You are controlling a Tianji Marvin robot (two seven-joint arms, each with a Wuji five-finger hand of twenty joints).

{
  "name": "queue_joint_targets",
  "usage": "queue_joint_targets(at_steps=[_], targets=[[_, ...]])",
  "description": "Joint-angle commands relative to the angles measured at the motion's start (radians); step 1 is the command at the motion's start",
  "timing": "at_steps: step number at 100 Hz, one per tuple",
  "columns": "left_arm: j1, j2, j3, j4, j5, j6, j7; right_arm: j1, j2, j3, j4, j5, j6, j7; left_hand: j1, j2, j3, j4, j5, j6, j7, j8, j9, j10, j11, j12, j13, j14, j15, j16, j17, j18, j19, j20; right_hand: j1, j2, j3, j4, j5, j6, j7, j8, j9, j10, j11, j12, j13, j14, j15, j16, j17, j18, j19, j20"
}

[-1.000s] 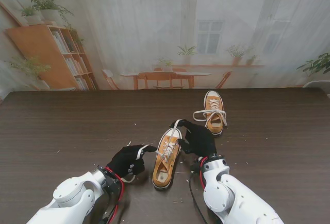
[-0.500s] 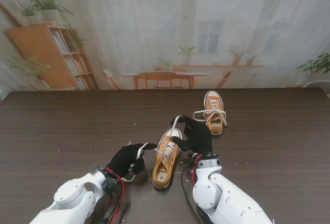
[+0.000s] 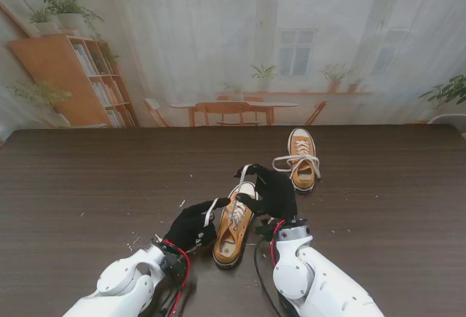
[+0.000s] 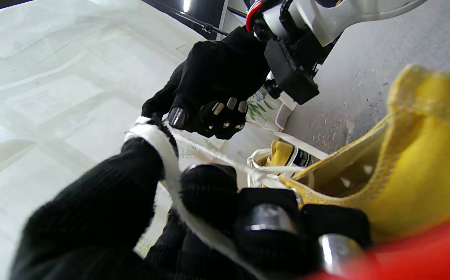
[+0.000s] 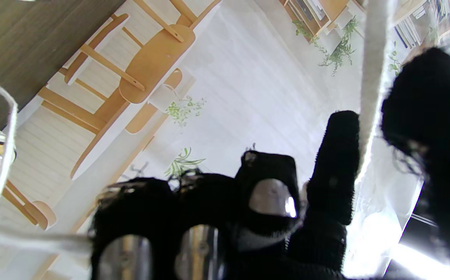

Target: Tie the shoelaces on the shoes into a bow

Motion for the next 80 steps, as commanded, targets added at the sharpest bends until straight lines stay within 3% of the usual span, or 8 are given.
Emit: queue_joint_targets(at_steps=[1, 38, 70, 80], targets=[[-0.009, -0.008, 0.012, -0.002, 0.005, -0.009, -0.013, -0.005, 0.009, 0.003, -0.01, -0.006, -0.01, 0.019, -0.031, -0.053, 0.017, -0.033, -0.036, -0.181, -0.018, -0.022, 0.071, 0.045, -0.008, -0.015, 0.019, 0.027, 0.014, -0.009, 0.014, -0.056, 0.241, -0.016, -0.01, -0.003, -0.004, -0.019, -0.019, 0.002, -0.02, 0.002, 0.066, 0.026, 0.029, -0.002, 0.008, -0.015, 0.08, -0.007, 0.029, -0.002, 0.288, 0.007], [-0.034, -0.014, 0.056, 0.001, 0.036, -0.042, 0.051, -0.01, 0.024, 0.0, -0.021, -0.027, -0.036, 0.054, -0.031, -0.056, 0.03, -0.035, -0.029, -0.173, -0.015, -0.021, 0.072, 0.045, -0.01, -0.011, 0.019, 0.027, 0.013, -0.008, 0.015, -0.066, 0.245, -0.025, 0.026, 0.025, -0.012, -0.01, -0.012, -0.007, -0.019, 0.003, 0.066, 0.025, 0.021, -0.001, 0.008, -0.01, 0.078, -0.015, 0.029, 0.001, 0.288, 0.004], [-0.056, -0.001, 0.076, 0.016, 0.058, -0.037, -0.012, -0.003, 0.03, -0.008, -0.022, -0.035, -0.031, 0.074, -0.032, -0.043, 0.028, -0.035, 0.01, -0.141, -0.001, -0.017, 0.072, 0.045, -0.011, -0.009, 0.02, 0.016, 0.012, -0.007, 0.015, -0.073, 0.248, -0.03, 0.072, 0.09, -0.034, 0.005, -0.008, -0.015, -0.018, 0.003, 0.063, 0.026, 0.019, 0.001, 0.007, -0.006, 0.078, -0.023, 0.027, 0.006, 0.288, -0.005], [-0.058, 0.0, 0.081, 0.021, 0.062, -0.035, -0.018, -0.003, 0.032, -0.01, -0.024, -0.034, -0.022, 0.081, -0.029, -0.041, 0.028, -0.034, 0.019, -0.139, 0.002, -0.016, 0.072, 0.048, -0.011, -0.008, 0.02, 0.016, 0.013, -0.006, 0.015, -0.074, 0.249, -0.03, 0.026, 0.11, -0.054, 0.001, -0.011, -0.013, -0.021, 0.002, 0.061, 0.028, 0.016, 0.002, 0.007, -0.006, 0.077, -0.026, 0.027, 0.008, 0.288, -0.009]])
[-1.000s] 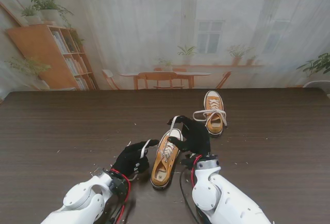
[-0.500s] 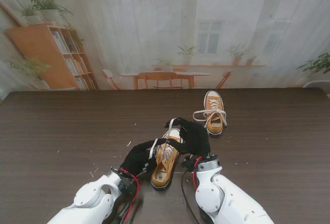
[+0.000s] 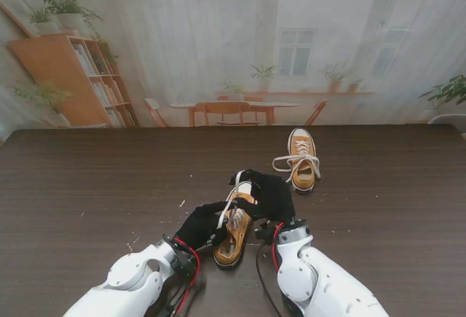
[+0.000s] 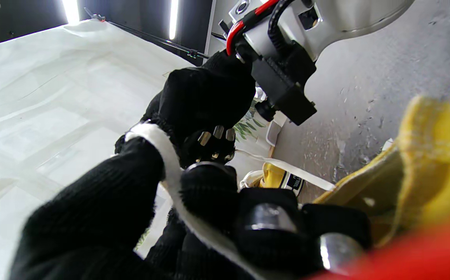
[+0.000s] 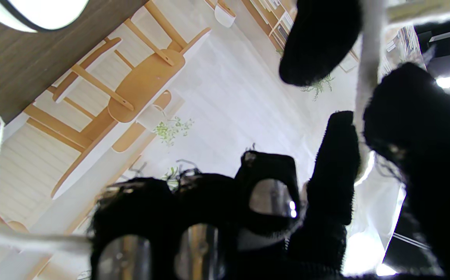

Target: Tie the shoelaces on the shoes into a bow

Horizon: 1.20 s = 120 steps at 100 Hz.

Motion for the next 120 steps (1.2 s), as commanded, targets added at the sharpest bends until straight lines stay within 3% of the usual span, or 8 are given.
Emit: queue_joint_targets(at_steps=[1, 11, 19, 35, 50, 56, 90, 120], targets=[[0.0, 0.001, 0.003, -0.002, 0.008, 0.006, -0.014, 0.001, 0.005, -0.001, -0.008, 0.002, 0.009, 0.02, -0.027, -0.041, 0.011, -0.024, 0.031, -0.139, 0.005, -0.015, 0.072, 0.047, -0.01, -0.008, 0.02, 0.016, 0.015, -0.006, 0.015, -0.074, 0.25, -0.013, -0.027, 0.02, -0.033, 0.001, -0.011, -0.013, -0.021, 0.002, 0.06, 0.027, 0.014, 0.002, 0.007, -0.014, 0.077, -0.01, 0.027, -0.002, 0.288, -0.008], [0.004, 0.002, 0.002, -0.007, 0.01, 0.009, -0.011, -0.002, 0.007, 0.002, -0.015, 0.008, 0.013, 0.036, -0.026, -0.039, 0.012, -0.023, 0.046, -0.14, 0.011, -0.013, 0.072, 0.047, -0.008, -0.007, 0.02, 0.015, 0.016, -0.005, 0.015, -0.074, 0.251, -0.013, -0.092, 0.146, -0.084, -0.002, -0.005, -0.009, -0.029, -0.005, 0.056, 0.042, -0.001, 0.006, 0.006, 0.003, 0.077, -0.018, 0.025, 0.015, 0.288, -0.013], [0.007, 0.004, 0.001, -0.012, 0.01, 0.011, -0.012, -0.005, 0.011, 0.006, -0.023, 0.012, 0.011, 0.054, -0.025, -0.036, 0.013, -0.023, 0.062, -0.14, 0.017, -0.011, 0.072, 0.049, -0.007, -0.006, 0.02, 0.013, 0.017, -0.005, 0.015, -0.074, 0.251, -0.013, -0.089, 0.249, -0.149, -0.088, -0.022, -0.016, 0.008, -0.128, 0.051, 0.054, -0.011, 0.012, 0.006, 0.014, 0.076, -0.031, 0.023, 0.028, 0.288, -0.016], [0.004, 0.005, 0.002, -0.006, 0.007, 0.007, -0.028, -0.022, 0.033, 0.026, -0.056, 0.02, 0.002, 0.146, -0.024, -0.03, 0.013, -0.021, 0.091, -0.142, 0.027, -0.007, 0.072, 0.049, -0.005, -0.004, 0.02, 0.012, 0.018, -0.004, 0.015, -0.075, 0.251, -0.013, -0.038, 0.456, -0.244, -0.054, -0.149, 0.0, 0.006, -0.165, -0.022, 0.063, -0.025, 0.026, 0.007, 0.017, 0.042, -0.06, 0.019, 0.027, 0.288, -0.053], [0.002, 0.006, 0.0, -0.002, 0.007, 0.003, -0.035, -0.032, 0.049, 0.043, -0.075, 0.03, -0.012, 0.214, -0.025, -0.026, 0.012, -0.021, 0.095, -0.141, 0.029, -0.006, 0.071, 0.048, -0.004, -0.004, 0.02, 0.009, 0.019, -0.004, 0.016, -0.075, 0.251, -0.012, -0.047, 0.452, -0.067, 0.15, -0.201, 0.024, -0.063, -0.051, -0.078, 0.068, -0.024, 0.027, 0.006, 0.024, 0.021, -0.092, 0.015, 0.025, 0.288, -0.114], [0.002, 0.006, -0.001, -0.002, 0.007, 0.004, -0.037, -0.034, 0.053, 0.045, -0.08, 0.03, -0.01, 0.226, -0.024, -0.025, 0.012, -0.021, 0.097, -0.141, 0.029, -0.006, 0.071, 0.048, -0.003, -0.003, 0.02, 0.008, 0.02, -0.004, 0.016, -0.076, 0.251, -0.012, -0.05, 0.426, 0.006, 0.171, -0.218, 0.027, -0.072, -0.034, -0.093, 0.067, -0.023, 0.027, 0.006, 0.026, 0.016, -0.097, 0.015, 0.025, 0.288, -0.114], [0.003, 0.011, -0.005, -0.003, 0.007, -0.003, -0.056, -0.029, 0.055, 0.04, -0.086, 0.047, 0.005, 0.26, -0.024, -0.015, 0.01, -0.019, 0.103, -0.144, 0.031, -0.004, 0.071, 0.048, -0.001, -0.002, 0.02, 0.006, 0.021, -0.003, 0.016, -0.079, 0.251, -0.009, -0.066, 0.401, 0.169, 0.202, -0.234, 0.042, -0.086, -0.028, -0.123, 0.085, -0.026, 0.026, 0.005, 0.054, -0.003, -0.117, 0.008, 0.056, 0.288, -0.14], [0.007, 0.014, -0.006, -0.006, 0.004, -0.013, -0.071, -0.022, 0.046, 0.029, -0.078, 0.068, 0.009, 0.255, -0.021, -0.007, 0.006, -0.019, 0.106, -0.146, 0.032, -0.003, 0.071, 0.047, 0.001, -0.001, 0.02, 0.002, 0.023, -0.003, 0.017, -0.082, 0.251, -0.005, 0.087, 0.159, 0.264, 0.122, -0.23, 0.038, -0.079, -0.021, -0.123, 0.09, -0.009, -0.001, 0.004, 0.066, -0.001, -0.122, 0.006, 0.079, 0.288, -0.143]])
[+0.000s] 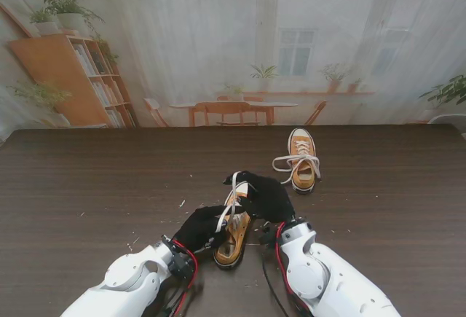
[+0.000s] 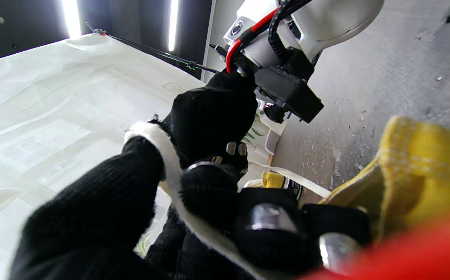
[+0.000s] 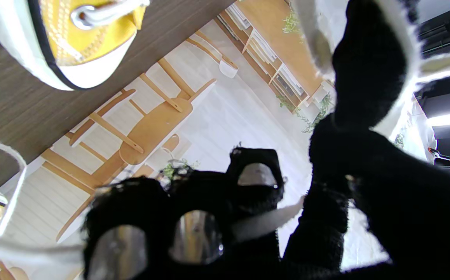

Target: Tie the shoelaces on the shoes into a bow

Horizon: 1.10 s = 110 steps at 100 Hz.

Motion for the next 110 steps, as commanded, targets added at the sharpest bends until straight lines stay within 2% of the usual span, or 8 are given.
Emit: queue_joint_targets(at_steps=[1, 6, 16, 30, 48, 76, 96, 110], targets=[[0.003, 0.003, -0.001, -0.006, 0.001, -0.003, -0.024, 0.004, -0.005, -0.003, 0.003, 0.0, 0.005, 0.005, -0.021, -0.007, 0.006, -0.018, 0.035, -0.146, 0.004, -0.004, 0.069, 0.046, 0.001, -0.001, 0.02, 0.001, 0.023, -0.003, 0.017, -0.082, 0.251, -0.005, 0.042, -0.053, 0.115, -0.036, -0.027, 0.018, -0.014, 0.02, 0.004, 0.004, 0.02, -0.012, 0.016, 0.0, 0.018, -0.009, 0.017, 0.001, 0.288, -0.006], [0.003, 0.004, 0.0, -0.006, 0.0, -0.005, -0.026, 0.01, -0.009, -0.01, 0.014, -0.004, 0.004, -0.015, -0.021, -0.006, 0.004, -0.018, 0.036, -0.146, 0.005, -0.003, 0.069, 0.045, 0.001, -0.001, 0.02, 0.0, 0.024, -0.003, 0.017, -0.083, 0.251, -0.004, 0.036, -0.022, 0.108, -0.063, -0.024, 0.008, -0.001, 0.027, 0.016, -0.008, 0.024, -0.014, 0.016, -0.012, 0.027, -0.003, 0.019, -0.015, 0.288, 0.001], [0.001, 0.004, 0.002, -0.003, 0.001, -0.009, -0.032, 0.03, -0.021, -0.028, 0.048, -0.016, 0.0, -0.064, -0.019, -0.001, 0.002, -0.018, 0.039, -0.148, 0.006, -0.003, 0.069, 0.044, 0.002, -0.001, 0.02, -0.001, 0.024, -0.003, 0.017, -0.085, 0.251, -0.004, 0.044, 0.069, -0.029, -0.034, 0.005, -0.01, 0.015, 0.035, 0.044, -0.029, 0.024, -0.003, 0.017, -0.038, 0.041, 0.012, 0.023, -0.041, 0.288, 0.018], [0.006, 0.006, 0.001, -0.01, 0.003, -0.009, -0.03, 0.059, -0.04, -0.053, 0.101, -0.002, -0.005, -0.097, -0.014, 0.002, -0.002, -0.017, 0.044, -0.147, 0.008, -0.002, 0.069, 0.045, 0.003, -0.001, 0.02, -0.001, 0.025, -0.003, 0.017, -0.084, 0.251, -0.003, 0.044, 0.029, -0.152, -0.094, 0.027, -0.007, 0.021, 0.039, 0.06, -0.042, 0.028, 0.0, 0.017, -0.051, 0.045, 0.021, 0.025, -0.051, 0.288, 0.032], [0.01, 0.011, -0.001, -0.015, 0.006, -0.01, -0.04, 0.087, -0.059, -0.08, 0.148, 0.013, 0.0, -0.128, -0.013, 0.008, -0.007, -0.016, 0.044, -0.148, 0.008, -0.002, 0.069, 0.043, 0.004, 0.0, 0.02, -0.004, 0.025, -0.003, 0.017, -0.086, 0.251, -0.001, -0.001, -0.009, -0.231, -0.116, 0.055, 0.007, 0.025, 0.04, 0.08, -0.05, 0.032, -0.001, 0.018, -0.061, 0.054, 0.029, 0.026, -0.058, 0.288, 0.036], [0.017, 0.013, -0.006, -0.027, 0.021, -0.003, -0.014, 0.081, -0.067, -0.081, 0.138, 0.037, 0.009, -0.128, -0.013, 0.013, -0.011, -0.014, 0.041, -0.141, 0.006, -0.002, 0.069, 0.042, 0.005, 0.0, 0.02, -0.005, 0.026, -0.003, 0.017, -0.088, 0.251, 0.0, -0.306, 0.09, -0.328, -0.155, 0.079, 0.034, 0.005, 0.03, 0.086, -0.036, 0.028, -0.005, 0.017, -0.051, 0.055, 0.037, 0.027, -0.048, 0.288, 0.053], [0.029, 0.013, -0.012, -0.045, 0.028, 0.004, 0.016, 0.066, -0.064, -0.069, 0.116, 0.057, 0.008, -0.099, -0.017, 0.02, -0.018, -0.013, 0.037, -0.132, 0.005, -0.003, 0.069, 0.036, 0.003, -0.001, 0.02, -0.005, 0.026, -0.004, 0.017, -0.088, 0.251, 0.0, -0.373, 0.194, -0.386, -0.157, 0.079, 0.035, -0.007, 0.024, 0.079, -0.023, 0.022, -0.006, 0.017, -0.041, 0.054, 0.034, 0.026, -0.037, 0.288, 0.053], [0.046, 0.013, -0.026, -0.068, 0.032, 0.018, 0.047, 0.057, -0.065, -0.065, 0.106, 0.078, 0.005, -0.081, -0.021, 0.025, -0.021, -0.012, 0.028, -0.114, 0.001, -0.004, 0.069, 0.032, 0.001, -0.002, 0.02, -0.005, 0.026, -0.004, 0.017, -0.087, 0.251, 0.0, -0.415, 0.199, -0.377, -0.157, 0.075, 0.026, -0.011, 0.022, 0.073, -0.015, 0.019, -0.005, 0.017, -0.031, 0.047, 0.029, 0.024, -0.028, 0.288, 0.047]])
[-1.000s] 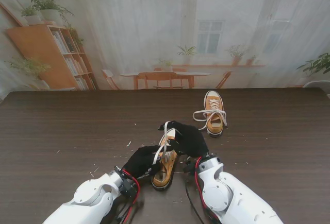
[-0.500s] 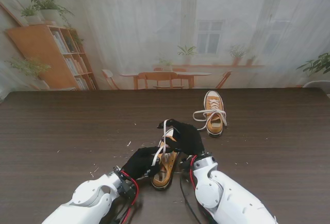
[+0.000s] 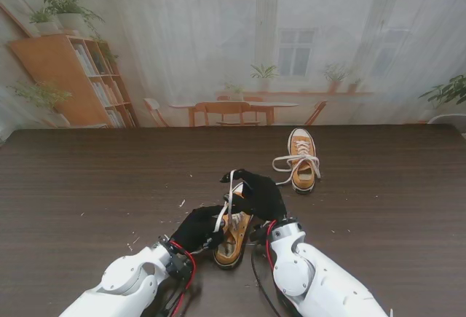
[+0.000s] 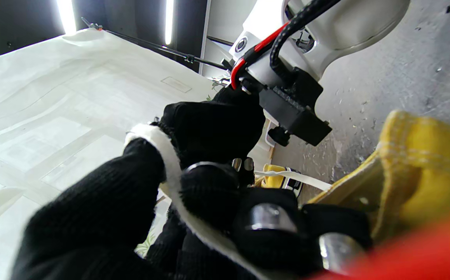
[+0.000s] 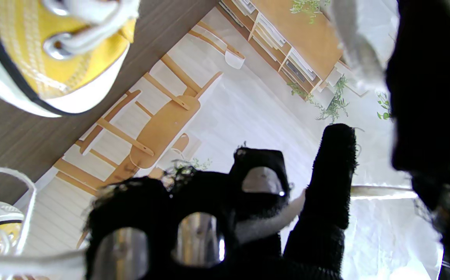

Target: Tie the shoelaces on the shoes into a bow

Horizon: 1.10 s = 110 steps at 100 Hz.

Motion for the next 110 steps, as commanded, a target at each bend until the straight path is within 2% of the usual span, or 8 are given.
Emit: queue_joint_targets(at_steps=[1, 17, 18, 33, 57, 77, 97, 110], targets=[[0.015, 0.001, -0.007, -0.021, 0.003, 0.017, 0.003, -0.006, 0.0, 0.002, -0.01, 0.011, -0.003, 0.014, -0.022, 0.01, -0.021, -0.012, 0.028, -0.113, 0.001, -0.004, 0.069, 0.033, 0.001, -0.002, 0.02, -0.005, 0.026, -0.004, 0.017, -0.086, 0.251, 0.0, -0.093, 0.015, -0.047, -0.034, -0.008, 0.023, -0.026, -0.003, 0.03, 0.016, 0.015, -0.004, 0.017, -0.004, 0.045, 0.013, 0.025, -0.001, 0.288, 0.009], [0.044, -0.001, -0.025, -0.053, 0.002, 0.019, 0.053, -0.013, -0.008, 0.005, -0.01, 0.054, -0.025, 0.035, -0.027, 0.013, -0.021, -0.011, 0.023, -0.102, -0.001, -0.004, 0.069, 0.031, 0.001, -0.003, 0.02, -0.005, 0.026, -0.004, 0.016, -0.082, 0.251, -0.001, -0.123, 0.014, -0.033, -0.038, -0.007, 0.001, -0.023, -0.001, 0.019, 0.022, 0.012, -0.002, 0.016, 0.001, 0.041, 0.009, 0.024, 0.003, 0.288, 0.006], [0.047, -0.001, -0.027, -0.056, 0.002, 0.018, 0.058, -0.014, -0.008, 0.006, -0.011, 0.058, -0.027, 0.038, -0.027, 0.014, -0.021, -0.011, 0.023, -0.102, -0.001, -0.004, 0.069, 0.031, 0.001, -0.003, 0.02, -0.005, 0.026, -0.004, 0.016, -0.082, 0.251, -0.001, -0.125, 0.014, -0.031, -0.039, -0.009, -0.002, -0.022, 0.0, 0.017, 0.022, 0.011, -0.001, 0.017, 0.002, 0.039, 0.008, 0.023, -0.001, 0.288, -0.009], [0.085, -0.006, -0.048, -0.093, 0.008, 0.009, 0.137, -0.027, -0.018, 0.022, -0.012, 0.16, -0.083, 0.1, -0.028, 0.012, -0.016, -0.011, 0.028, -0.108, 0.001, -0.004, 0.069, 0.033, 0.004, -0.003, 0.02, -0.005, 0.026, -0.004, 0.016, -0.075, 0.251, 0.0, -0.125, -0.008, -0.013, -0.04, -0.015, -0.019, -0.016, 0.004, -0.006, 0.031, 0.008, 0.002, 0.016, 0.012, 0.025, -0.002, 0.019, 0.005, 0.288, -0.034], [0.121, -0.021, -0.053, -0.126, 0.028, -0.019, 0.278, -0.046, -0.005, 0.031, -0.02, 0.18, -0.101, 0.154, -0.033, 0.007, -0.007, -0.012, 0.027, -0.123, 0.0, -0.004, 0.069, 0.038, 0.007, -0.003, 0.02, 0.006, 0.025, -0.004, 0.016, -0.067, 0.251, 0.003, -0.121, -0.023, -0.001, -0.044, -0.003, -0.02, -0.01, 0.007, -0.03, 0.033, 0.004, 0.001, 0.016, 0.019, 0.012, -0.014, 0.018, 0.01, 0.286, -0.047], [0.118, -0.046, -0.021, -0.129, 0.075, -0.057, 0.444, -0.067, 0.014, 0.043, -0.05, 0.173, -0.072, 0.188, -0.04, -0.004, 0.007, -0.015, 0.023, -0.134, -0.001, -0.004, 0.069, 0.042, 0.008, -0.006, 0.02, 0.015, 0.024, -0.005, 0.015, -0.058, 0.251, 0.004, -0.083, -0.045, -0.011, -0.042, 0.106, 0.055, -0.018, -0.006, -0.046, 0.032, 0.003, -0.004, 0.016, 0.022, 0.007, -0.025, 0.016, 0.013, 0.282, -0.059], [0.095, -0.063, 0.02, -0.107, 0.085, -0.139, 0.509, -0.085, 0.03, 0.055, -0.086, 0.172, -0.034, 0.223, -0.045, -0.013, 0.021, -0.016, 0.024, -0.143, -0.001, -0.004, 0.069, 0.046, 0.008, -0.008, 0.019, 0.022, 0.024, -0.005, 0.014, -0.047, 0.251, 0.004, -0.055, -0.047, -0.023, -0.04, 0.256, 0.155, -0.015, -0.025, -0.05, 0.036, 0.002, -0.008, 0.016, 0.025, 0.002, -0.029, 0.016, 0.015, 0.278, -0.062], [0.079, -0.069, 0.045, -0.086, 0.139, -0.201, 0.559, -0.096, 0.041, 0.064, -0.118, 0.184, -0.002, 0.261, -0.048, -0.024, 0.024, -0.019, 0.022, -0.14, -0.001, -0.004, 0.069, 0.044, 0.009, -0.009, 0.019, 0.023, 0.024, -0.005, 0.014, -0.046, 0.251, 0.004, -0.04, -0.044, -0.035, -0.038, 0.311, 0.193, -0.002, -0.024, -0.049, 0.037, 0.001, -0.01, 0.015, 0.027, 0.001, -0.03, 0.015, 0.017, 0.276, -0.063]])
